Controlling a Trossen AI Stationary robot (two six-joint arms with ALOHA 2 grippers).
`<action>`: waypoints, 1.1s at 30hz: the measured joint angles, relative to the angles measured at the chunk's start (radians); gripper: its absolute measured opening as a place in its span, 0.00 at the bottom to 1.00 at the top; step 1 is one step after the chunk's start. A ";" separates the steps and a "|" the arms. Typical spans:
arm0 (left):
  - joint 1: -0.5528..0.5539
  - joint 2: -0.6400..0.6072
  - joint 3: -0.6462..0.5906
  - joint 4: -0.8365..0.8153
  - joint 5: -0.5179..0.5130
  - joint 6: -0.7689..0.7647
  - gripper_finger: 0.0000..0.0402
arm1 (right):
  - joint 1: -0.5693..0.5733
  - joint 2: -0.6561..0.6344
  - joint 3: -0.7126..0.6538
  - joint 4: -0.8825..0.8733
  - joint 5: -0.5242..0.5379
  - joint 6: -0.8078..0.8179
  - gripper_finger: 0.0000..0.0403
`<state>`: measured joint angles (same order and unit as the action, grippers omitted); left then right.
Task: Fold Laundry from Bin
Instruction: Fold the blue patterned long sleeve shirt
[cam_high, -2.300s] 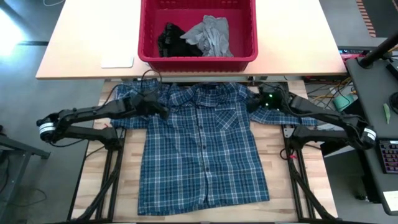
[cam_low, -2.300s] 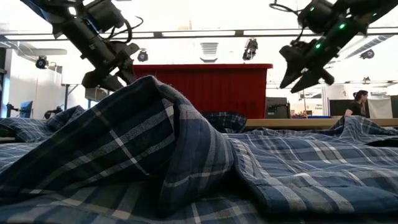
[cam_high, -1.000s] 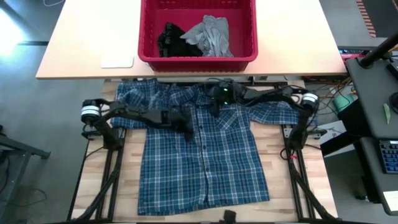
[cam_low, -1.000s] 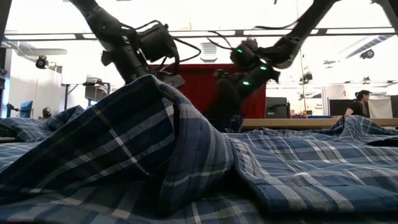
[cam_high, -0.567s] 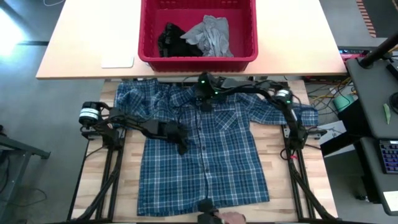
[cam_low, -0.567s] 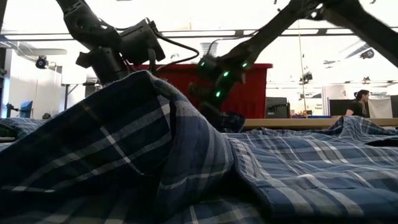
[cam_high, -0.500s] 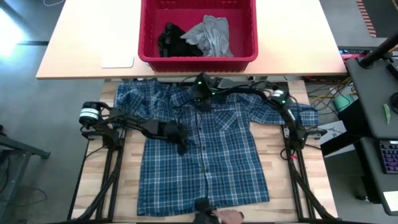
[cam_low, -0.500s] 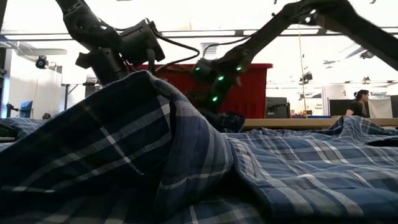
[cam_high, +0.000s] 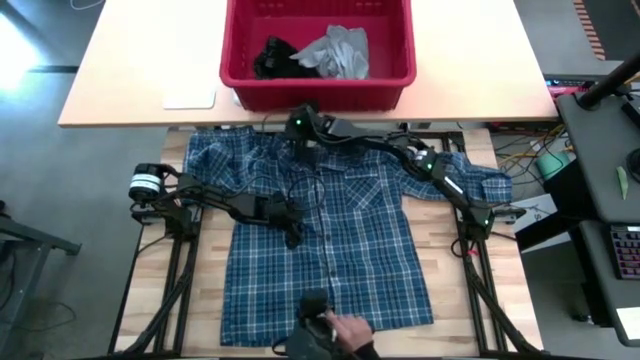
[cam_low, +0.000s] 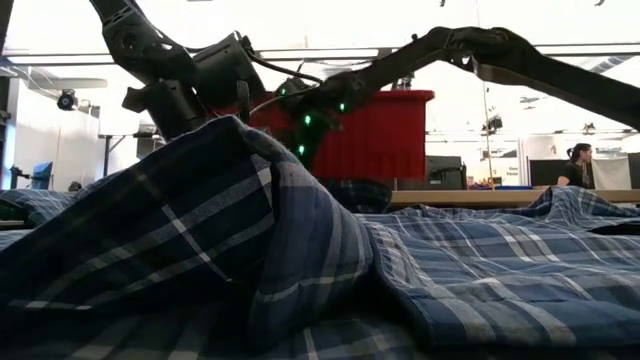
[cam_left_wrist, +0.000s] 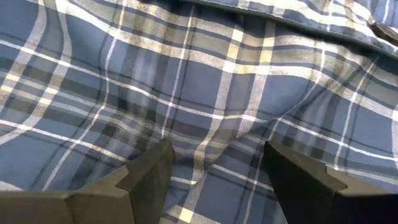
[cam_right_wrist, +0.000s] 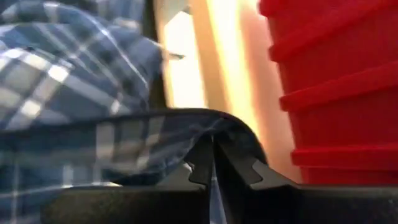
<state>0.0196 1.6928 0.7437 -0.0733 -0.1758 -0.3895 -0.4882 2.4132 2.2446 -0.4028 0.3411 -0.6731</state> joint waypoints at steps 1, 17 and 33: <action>0.000 0.000 0.000 0.000 -0.003 0.000 0.60 | -0.002 -0.014 0.007 -0.021 -0.004 0.005 0.03; 0.002 -0.020 -0.003 -0.032 -0.043 -0.012 0.60 | -0.011 -0.160 -0.205 -0.076 -0.255 0.114 0.02; 0.002 -0.023 -0.002 -0.052 -0.043 -0.020 0.60 | 0.028 -0.155 -0.334 -0.071 -0.665 0.170 0.02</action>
<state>0.0212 1.6703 0.7418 -0.1248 -0.2189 -0.4091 -0.4601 2.2580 1.9110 -0.4741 -0.3238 -0.5026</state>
